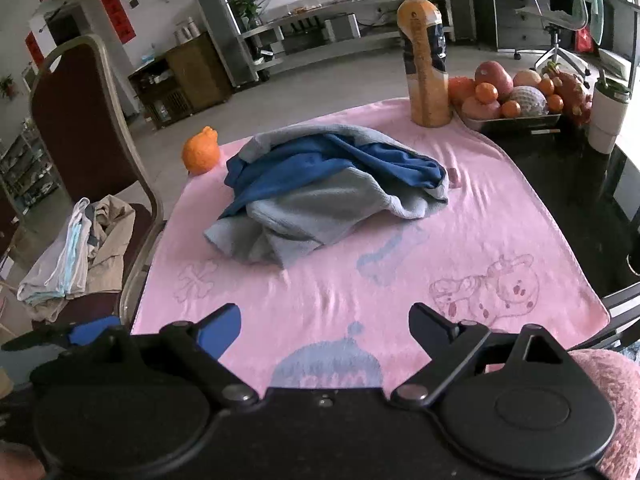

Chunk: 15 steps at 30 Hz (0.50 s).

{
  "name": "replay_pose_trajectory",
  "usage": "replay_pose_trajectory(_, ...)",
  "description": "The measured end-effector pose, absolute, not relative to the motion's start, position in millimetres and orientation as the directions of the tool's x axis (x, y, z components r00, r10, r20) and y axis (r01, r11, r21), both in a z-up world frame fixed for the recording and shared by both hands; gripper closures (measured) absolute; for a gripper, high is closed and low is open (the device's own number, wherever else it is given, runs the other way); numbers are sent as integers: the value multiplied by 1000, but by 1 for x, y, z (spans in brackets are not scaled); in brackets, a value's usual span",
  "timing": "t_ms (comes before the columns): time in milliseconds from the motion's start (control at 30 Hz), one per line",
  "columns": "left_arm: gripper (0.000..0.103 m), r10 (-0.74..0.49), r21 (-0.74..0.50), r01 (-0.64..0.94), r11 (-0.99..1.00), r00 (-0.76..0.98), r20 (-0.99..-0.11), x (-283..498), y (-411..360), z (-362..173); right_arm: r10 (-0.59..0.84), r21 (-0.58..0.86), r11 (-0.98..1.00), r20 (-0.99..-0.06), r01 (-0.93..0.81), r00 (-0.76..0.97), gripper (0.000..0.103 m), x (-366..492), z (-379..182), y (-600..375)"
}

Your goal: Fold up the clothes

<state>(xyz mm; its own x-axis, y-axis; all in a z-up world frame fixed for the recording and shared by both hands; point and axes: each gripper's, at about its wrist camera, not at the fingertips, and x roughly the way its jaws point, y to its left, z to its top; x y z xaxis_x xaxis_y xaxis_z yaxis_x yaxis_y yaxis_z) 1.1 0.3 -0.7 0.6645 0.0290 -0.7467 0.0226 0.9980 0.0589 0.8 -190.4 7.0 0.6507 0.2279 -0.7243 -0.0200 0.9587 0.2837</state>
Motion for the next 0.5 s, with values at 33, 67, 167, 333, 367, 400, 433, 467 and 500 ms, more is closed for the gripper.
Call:
replay_pose_trajectory(33,7,25,55,24,998,661,-750,2,0,-1,230,286,958,-724,-20,651,11,1,7,-190)
replay_pose_trajectory(67,7,18,49,30,998,657,-754,4,1,-3,232,289,957,-723,-19,651,11,1,7,-190)
replay_pose_trajectory(167,6,11,31,19,999,663,-749,4,6,-2,229,285,958,-725,-20,650,9,1,6,-188)
replay_pose_trajectory(333,6,14,40,24,999,660,-751,1,5,-6,230,281,959,-732,-23,642,4,2,2,-186)
replay_pose_trajectory(367,6,16,44,25,999,659,-752,1,4,-6,234,285,958,-732,-24,639,3,2,1,-188)
replay_pose_trajectory(400,6,16,46,27,999,659,-752,2,3,-6,233,284,959,-733,-24,639,3,1,0,-187)
replay_pose_trajectory(433,6,12,43,31,999,658,-753,2,3,-6,233,283,959,-736,-23,636,3,3,1,-186)
replay_pose_trajectory(467,6,11,42,31,999,657,-754,2,3,-6,231,282,959,-738,-22,634,3,4,2,-186)
replay_pose_trajectory(500,6,11,41,31,999,656,-754,2,3,-6,229,279,960,-739,-21,634,3,4,1,-186)
